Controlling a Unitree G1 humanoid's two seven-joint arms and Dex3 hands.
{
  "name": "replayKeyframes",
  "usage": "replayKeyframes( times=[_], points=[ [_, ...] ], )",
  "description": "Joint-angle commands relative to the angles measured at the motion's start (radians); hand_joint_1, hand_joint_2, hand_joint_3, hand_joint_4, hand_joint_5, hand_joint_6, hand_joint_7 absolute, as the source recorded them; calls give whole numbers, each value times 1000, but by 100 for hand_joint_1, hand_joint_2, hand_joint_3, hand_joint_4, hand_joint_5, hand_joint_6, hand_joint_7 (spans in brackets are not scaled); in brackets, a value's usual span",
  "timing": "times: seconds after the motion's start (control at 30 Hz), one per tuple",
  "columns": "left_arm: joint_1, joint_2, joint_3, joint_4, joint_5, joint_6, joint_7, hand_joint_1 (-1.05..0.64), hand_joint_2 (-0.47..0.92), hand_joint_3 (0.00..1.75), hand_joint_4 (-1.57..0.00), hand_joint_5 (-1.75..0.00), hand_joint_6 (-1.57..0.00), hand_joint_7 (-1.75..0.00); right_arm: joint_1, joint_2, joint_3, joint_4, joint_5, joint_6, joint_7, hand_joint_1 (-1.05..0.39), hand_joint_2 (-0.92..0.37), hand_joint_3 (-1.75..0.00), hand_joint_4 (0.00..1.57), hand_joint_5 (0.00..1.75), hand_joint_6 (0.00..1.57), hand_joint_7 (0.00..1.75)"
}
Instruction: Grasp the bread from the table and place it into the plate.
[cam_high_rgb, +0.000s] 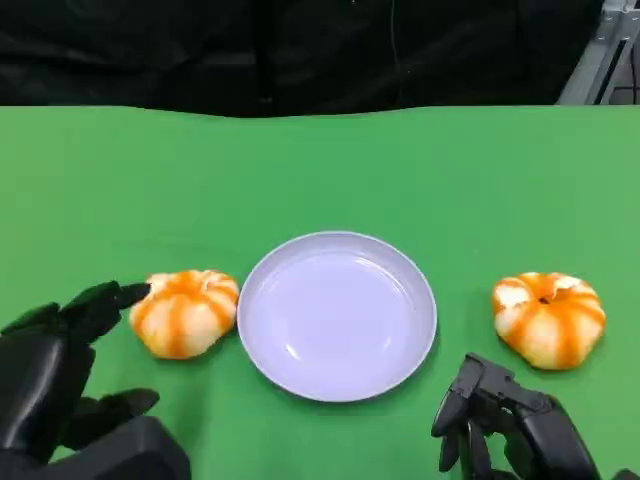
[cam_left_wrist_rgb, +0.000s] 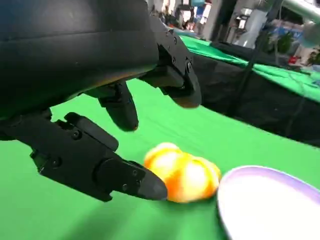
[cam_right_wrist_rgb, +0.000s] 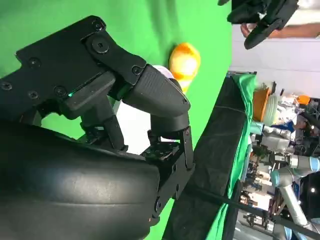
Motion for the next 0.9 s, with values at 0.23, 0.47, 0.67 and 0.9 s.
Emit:
replayKeyframes(
  times=[0.23,0.47,0.67,0.9],
  points=[
    [-128,100,-126,74,232,94,97,-58,91,1,-19,-78,-38,-9,0,0,-1,-13,18,15,3,-53,-58,-140,76,175,60,175],
    [-142,115,-163,60,249,145,69,-61,92,3,-8,-76,-34,-5,2,10,1,-13,11,10,-4,-54,-59,-139,77,175,60,175],
    [-190,154,-181,94,244,177,16,-64,92,4,-2,-73,-30,-3,8,24,14,-9,-4,9,-17,-54,-59,-139,78,175,60,175],
    [-275,186,-225,172,231,201,-35,-64,92,4,0,-67,-28,-1,2,35,24,2,-18,-4,-34,-54,-60,-139,79,175,60,175]
  ],
)
